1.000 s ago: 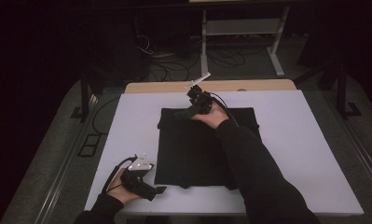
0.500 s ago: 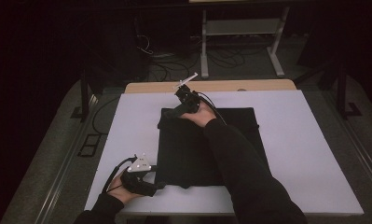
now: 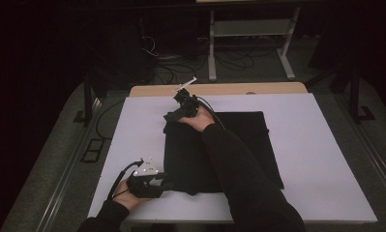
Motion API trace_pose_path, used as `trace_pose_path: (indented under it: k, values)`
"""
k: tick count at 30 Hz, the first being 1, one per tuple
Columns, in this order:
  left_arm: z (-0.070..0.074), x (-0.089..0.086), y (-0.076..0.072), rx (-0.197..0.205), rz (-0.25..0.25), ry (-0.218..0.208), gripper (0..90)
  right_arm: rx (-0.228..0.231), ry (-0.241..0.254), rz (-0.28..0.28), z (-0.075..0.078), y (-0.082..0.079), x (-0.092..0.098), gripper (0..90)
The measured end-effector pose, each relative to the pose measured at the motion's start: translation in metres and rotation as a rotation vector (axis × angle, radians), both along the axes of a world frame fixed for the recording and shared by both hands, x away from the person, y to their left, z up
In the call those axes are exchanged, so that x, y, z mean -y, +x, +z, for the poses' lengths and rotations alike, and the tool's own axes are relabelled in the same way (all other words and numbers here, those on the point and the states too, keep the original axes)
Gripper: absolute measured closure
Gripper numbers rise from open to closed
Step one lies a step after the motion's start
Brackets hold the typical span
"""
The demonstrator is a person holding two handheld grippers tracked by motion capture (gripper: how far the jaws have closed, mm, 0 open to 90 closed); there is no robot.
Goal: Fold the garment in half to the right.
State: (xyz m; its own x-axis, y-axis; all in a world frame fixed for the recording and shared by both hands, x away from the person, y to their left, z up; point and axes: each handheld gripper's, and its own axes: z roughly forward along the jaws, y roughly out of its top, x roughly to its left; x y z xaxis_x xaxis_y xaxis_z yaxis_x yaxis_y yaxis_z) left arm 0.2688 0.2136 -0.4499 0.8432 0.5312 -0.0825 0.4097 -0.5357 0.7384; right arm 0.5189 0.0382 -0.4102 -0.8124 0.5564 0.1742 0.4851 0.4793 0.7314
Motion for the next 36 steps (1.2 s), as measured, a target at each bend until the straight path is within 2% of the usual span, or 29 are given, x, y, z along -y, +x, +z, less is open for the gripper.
trace_pose_path:
  k: [2, 8, 13, 17, 18, 21, 22, 23, 25, 29, 32, 33, 35, 36]
  values:
    - [0.001, 0.0, 0.002, 0.002, -0.024, 0.024, 57.1, -0.003, -0.002, -0.009, -0.004, 0.002, -0.003, 0.0]
    - [0.002, 0.004, 0.004, -0.009, -0.027, 0.012, 66.6, -0.006, 0.008, -0.027, -0.014, 0.008, -0.01, 0.0]
    - [0.005, 0.004, 0.006, 0.003, -0.025, 0.009, 75.4, -0.01, 0.008, -0.039, -0.021, 0.012, -0.016, 0.0]
    - [0.008, 0.005, 0.006, 0.021, -0.022, -0.006, 80.1, -0.019, -0.017, -0.045, -0.025, 0.014, -0.019, 0.0]
    - [0.01, 0.007, 0.007, 0.019, -0.018, -0.026, 81.6, -0.027, -0.019, -0.059, -0.028, 0.017, -0.02, 0.5]
    - [0.011, 0.007, 0.007, 0.024, -0.023, -0.031, 82.9, -0.032, -0.029, -0.062, -0.03, 0.018, -0.02, 5.0]
    - [0.012, 0.008, 0.008, 0.024, -0.023, -0.043, 83.1, -0.037, -0.046, -0.076, -0.033, 0.018, -0.02, 11.6]
    - [0.013, 0.007, 0.008, 0.029, -0.033, -0.035, 83.2, -0.035, -0.049, -0.077, -0.034, 0.019, -0.02, 13.8]
    - [0.014, 0.008, 0.008, 0.034, -0.033, -0.045, 83.3, -0.044, -0.047, -0.09, -0.036, 0.019, -0.021, 14.5]
    - [0.015, 0.008, 0.009, 0.041, -0.039, -0.047, 83.3, -0.018, -0.089, -0.108, -0.038, 0.017, -0.023, 29.0]
    - [0.017, 0.009, 0.009, 0.046, -0.043, -0.054, 83.3, 0.023, -0.135, -0.129, -0.037, 0.014, -0.025, 46.0]
    - [0.017, 0.009, 0.009, 0.047, -0.045, -0.055, 83.2, 0.018, -0.136, -0.135, -0.036, 0.014, -0.025, 49.9]
    - [0.017, 0.01, 0.01, 0.048, -0.046, -0.057, 83.2, 0.006, -0.143, -0.127, -0.034, 0.014, -0.024, 63.7]
    - [0.017, 0.01, 0.01, 0.048, -0.046, -0.057, 83.2, 0.006, -0.143, -0.127, -0.034, 0.014, -0.024, 63.7]
